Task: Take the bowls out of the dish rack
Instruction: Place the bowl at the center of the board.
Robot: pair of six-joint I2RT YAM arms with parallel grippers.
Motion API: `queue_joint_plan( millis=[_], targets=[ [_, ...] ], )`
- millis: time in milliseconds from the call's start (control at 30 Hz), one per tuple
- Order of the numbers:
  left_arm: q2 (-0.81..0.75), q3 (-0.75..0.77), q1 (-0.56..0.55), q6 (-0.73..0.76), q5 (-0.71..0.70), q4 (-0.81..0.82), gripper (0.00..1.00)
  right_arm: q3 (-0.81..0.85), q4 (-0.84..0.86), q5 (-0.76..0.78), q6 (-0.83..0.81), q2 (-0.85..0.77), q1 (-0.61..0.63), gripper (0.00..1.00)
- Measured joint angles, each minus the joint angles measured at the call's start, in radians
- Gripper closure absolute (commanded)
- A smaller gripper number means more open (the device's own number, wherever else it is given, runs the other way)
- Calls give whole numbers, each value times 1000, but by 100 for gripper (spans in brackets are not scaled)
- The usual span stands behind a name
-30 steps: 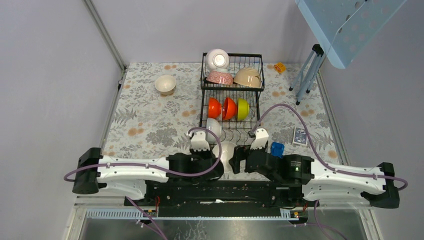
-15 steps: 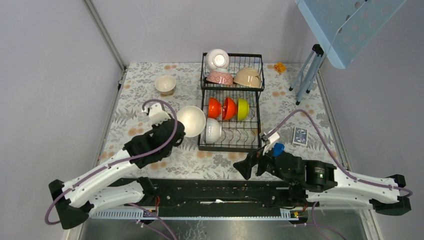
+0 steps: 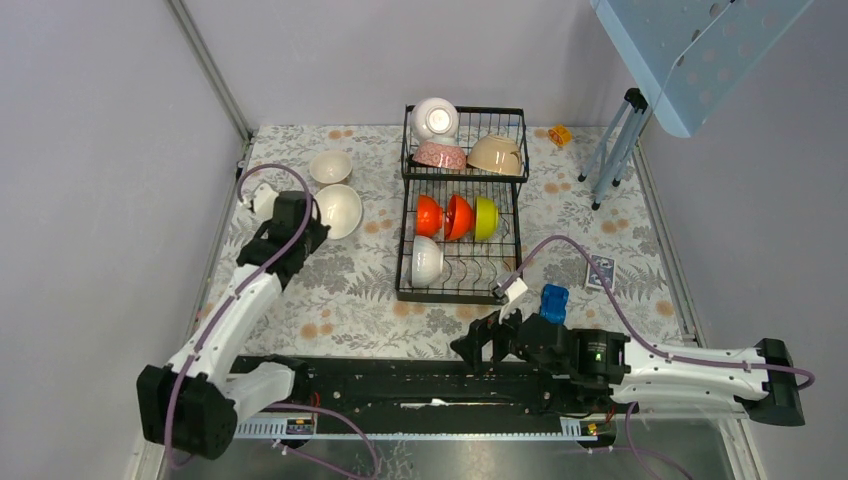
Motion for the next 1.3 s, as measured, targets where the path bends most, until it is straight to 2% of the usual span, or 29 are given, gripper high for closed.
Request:
queue_joint_plan(
  millis=[233,367,633,967,1300],
  targets=[
    [159,-13,260,-41,130,94,100,-116,80,19,89,-5,0,1],
    [249,-11,348,-49,157,150,100,-164,126,15,109,-27,0,1],
    [394,29,400,-55,134,147,100,-208,185,-15,153,-1,0,2],
    [615,232,433,-90,42,66,100,-209,185,-50,187,73,0,3],
    [737,324,451,-89,5,43,100,-207,173,-53,205,72,0,3]
  ],
)
